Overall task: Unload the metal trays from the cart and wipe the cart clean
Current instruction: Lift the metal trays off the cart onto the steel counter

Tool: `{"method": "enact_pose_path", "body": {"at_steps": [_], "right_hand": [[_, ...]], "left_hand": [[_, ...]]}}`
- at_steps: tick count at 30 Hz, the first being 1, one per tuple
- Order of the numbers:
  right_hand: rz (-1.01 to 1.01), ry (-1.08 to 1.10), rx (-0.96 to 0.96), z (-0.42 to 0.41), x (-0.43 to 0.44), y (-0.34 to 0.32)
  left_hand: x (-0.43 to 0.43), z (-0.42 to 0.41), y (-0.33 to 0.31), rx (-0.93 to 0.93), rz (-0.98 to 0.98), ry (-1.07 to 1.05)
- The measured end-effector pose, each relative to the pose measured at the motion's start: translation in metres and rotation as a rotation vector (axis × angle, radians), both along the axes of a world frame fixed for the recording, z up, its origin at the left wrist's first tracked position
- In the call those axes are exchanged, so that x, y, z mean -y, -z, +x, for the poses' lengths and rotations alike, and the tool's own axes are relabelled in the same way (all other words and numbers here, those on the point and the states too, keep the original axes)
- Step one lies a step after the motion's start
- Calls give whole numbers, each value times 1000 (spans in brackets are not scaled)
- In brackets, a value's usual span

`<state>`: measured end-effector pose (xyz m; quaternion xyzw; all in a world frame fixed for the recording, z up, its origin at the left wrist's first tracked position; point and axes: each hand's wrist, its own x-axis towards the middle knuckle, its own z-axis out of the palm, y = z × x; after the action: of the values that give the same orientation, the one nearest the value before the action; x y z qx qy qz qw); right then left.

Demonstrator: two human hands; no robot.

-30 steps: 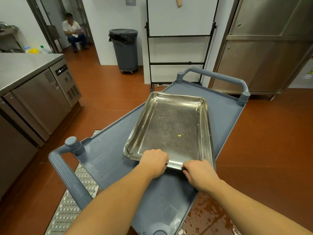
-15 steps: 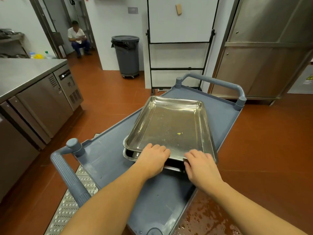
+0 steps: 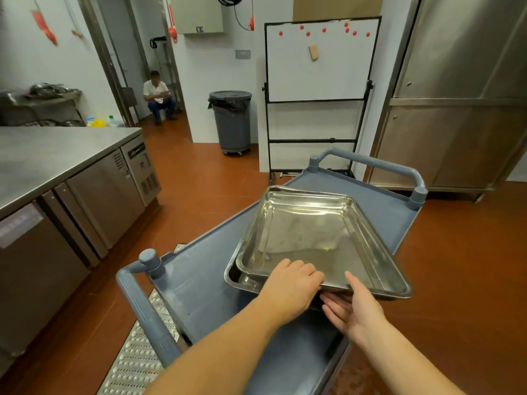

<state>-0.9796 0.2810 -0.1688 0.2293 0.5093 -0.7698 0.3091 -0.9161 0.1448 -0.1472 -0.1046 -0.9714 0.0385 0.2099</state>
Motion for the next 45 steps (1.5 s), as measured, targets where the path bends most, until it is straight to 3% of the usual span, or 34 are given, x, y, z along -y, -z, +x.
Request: {"method": "enact_pose_path", "body": {"at_steps": [4,6,9,12,14,17,23,37,45], "right_hand": [[34,24,36,0,7,-4],[39,22,50,-1,9,-7],[56,17,43,0,11,-14],[75,24,44,2,14,-20],[84,34,56,7,16,-21],[100,53,55,16,16,-19],[172,119,31,28,7,-19],[110,336,-15,61,-63,-35],[59,271,-51,111,-105,-44]], "left_hand": [[-4,14,4,-63,197,-24],[-12,26,6,-106,433,-116],[-24,38,8,183,955,-490],[-27,35,1,403,1671,-780],[-27,30,-3,307,2120,-807],[-28,22,-6,112,2421,-778],[-40,19,8,67,2400,-922],[-96,9,-4,182,2454,-800],[-138,64,-19,5,2478,-819]]}}
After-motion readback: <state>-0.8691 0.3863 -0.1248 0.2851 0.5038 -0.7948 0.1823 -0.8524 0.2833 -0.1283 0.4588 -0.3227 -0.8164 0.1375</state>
